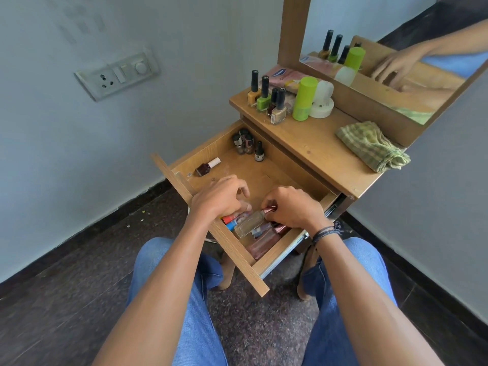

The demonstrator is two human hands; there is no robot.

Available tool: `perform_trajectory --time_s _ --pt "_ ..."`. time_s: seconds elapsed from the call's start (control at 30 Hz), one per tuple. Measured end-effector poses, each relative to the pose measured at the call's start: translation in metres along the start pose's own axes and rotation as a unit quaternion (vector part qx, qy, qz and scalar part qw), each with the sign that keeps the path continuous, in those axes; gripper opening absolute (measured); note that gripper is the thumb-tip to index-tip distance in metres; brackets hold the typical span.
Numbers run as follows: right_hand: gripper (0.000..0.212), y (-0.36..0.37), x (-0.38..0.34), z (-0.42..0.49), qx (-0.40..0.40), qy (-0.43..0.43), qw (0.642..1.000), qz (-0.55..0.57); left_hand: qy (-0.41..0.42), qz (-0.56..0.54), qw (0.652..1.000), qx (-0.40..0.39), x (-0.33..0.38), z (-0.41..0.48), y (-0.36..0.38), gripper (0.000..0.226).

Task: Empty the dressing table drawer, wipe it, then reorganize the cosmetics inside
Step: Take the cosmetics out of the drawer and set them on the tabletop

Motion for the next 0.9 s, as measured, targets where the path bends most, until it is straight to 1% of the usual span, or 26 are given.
perform_trajectory --time_s 0.1,0.2,0.33,0.43,0.6,0.7,0.8,0.9 --pt "0.016 -0.003 0.001 0.001 -0.008 -0.016 1.000 0.023 0.046 0.037 0.998 -0.025 0.005 -0.007 -0.002 0.032" --pt "0.024 -0.007 0.003 -0.001 0.001 -0.022 0.998 0.066 0.056 0.097 0.992 -0.051 0.009 -0.006 0.002 0.041" --pt "0.025 -0.010 0.004 -0.002 0.009 -0.023 0.992 0.122 0.049 0.095 0.993 -0.053 0.007 -0.004 0.005 0.046" --pt "0.024 -0.013 0.003 -0.003 0.010 -0.024 0.987 0.162 0.062 0.101 0.992 -0.050 0.008 -0.005 0.004 0.048" --pt "0.021 -0.014 0.003 -0.007 0.023 -0.026 0.978 0.206 0.080 0.109 0.991 -0.024 0.010 -0.007 0.004 0.049" --pt "0.019 -0.014 0.004 -0.009 0.031 -0.032 0.972 0.232 0.096 0.095 0.991 0.003 0.009 -0.010 0.001 0.037" --pt "0.019 -0.016 0.005 -0.011 0.052 -0.034 0.957 0.283 0.103 0.063 0.992 0.033 0.010 -0.013 -0.003 0.030" --pt "0.022 -0.018 0.003 -0.014 0.079 -0.049 0.933 0.347 0.113 0.018 0.992 0.057 0.008 -0.013 -0.006 0.037"
Point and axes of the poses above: each hand's wrist, its own z-axis towards the middle knuckle, its own y-axis out of the palm, x = y × z, the point moved 1 cm from there along z, towards the middle knuckle, and after that the axes turned 5 degrees about z, right-handed, at the moved point
